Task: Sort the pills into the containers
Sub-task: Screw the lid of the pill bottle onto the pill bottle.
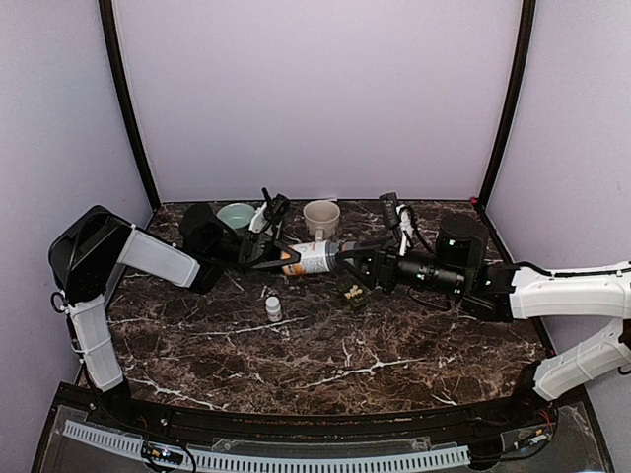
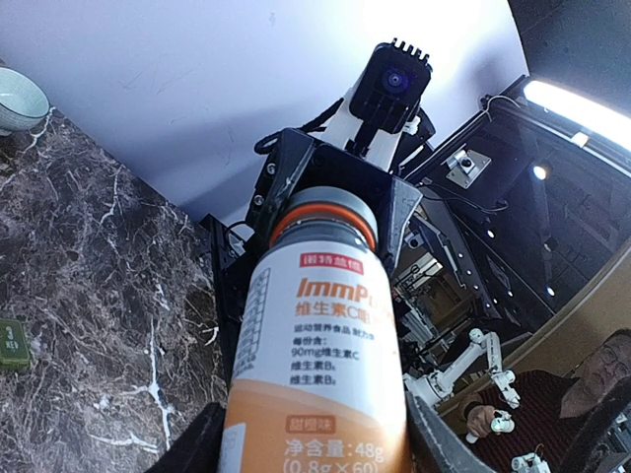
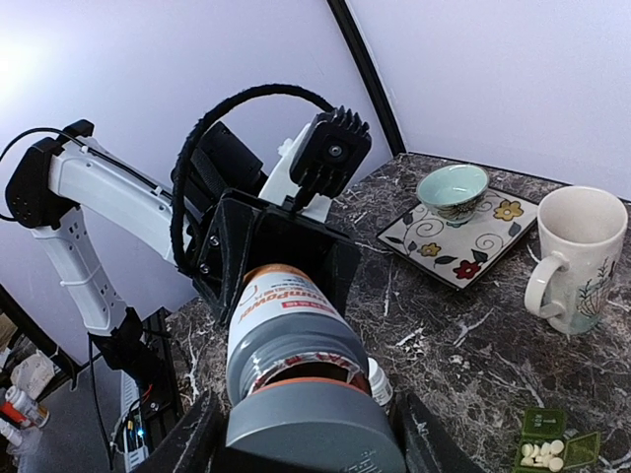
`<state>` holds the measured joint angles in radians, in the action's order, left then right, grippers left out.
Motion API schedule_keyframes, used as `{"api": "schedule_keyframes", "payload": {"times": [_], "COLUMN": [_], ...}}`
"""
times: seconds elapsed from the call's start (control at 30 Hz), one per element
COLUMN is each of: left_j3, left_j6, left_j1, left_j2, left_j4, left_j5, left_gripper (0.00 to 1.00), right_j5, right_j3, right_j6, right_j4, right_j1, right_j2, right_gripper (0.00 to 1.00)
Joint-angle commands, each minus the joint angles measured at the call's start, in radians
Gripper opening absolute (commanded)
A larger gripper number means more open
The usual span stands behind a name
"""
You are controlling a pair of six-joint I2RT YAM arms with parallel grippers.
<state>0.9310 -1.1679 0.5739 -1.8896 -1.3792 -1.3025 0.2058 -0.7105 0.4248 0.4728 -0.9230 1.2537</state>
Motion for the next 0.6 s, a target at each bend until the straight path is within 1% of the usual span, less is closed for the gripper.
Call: {"api": "schedule_keyframes", "payload": {"times": [0.0,0.57], "left_j3": [0.025,0.037], "left_j6": [-0.026,-0.084], "left_j1": [-0.002,-0.002], "left_j2": [-0.005,-0.015], "left_j4": [-0.069,-0.126], "left_j5": [-0.024,-0.036], "left_gripper": [0.0,0.0], "right_j5": [0.022,0.058], "right_j3": [-0.039,-0.058], "right_j6": [0.015,0.032], "right_j4": [0.069,0.104], "right_j1": [-0.007,-0.008], "right_j2": [0.014,0.06], "right_gripper": [0.2,0.2]}}
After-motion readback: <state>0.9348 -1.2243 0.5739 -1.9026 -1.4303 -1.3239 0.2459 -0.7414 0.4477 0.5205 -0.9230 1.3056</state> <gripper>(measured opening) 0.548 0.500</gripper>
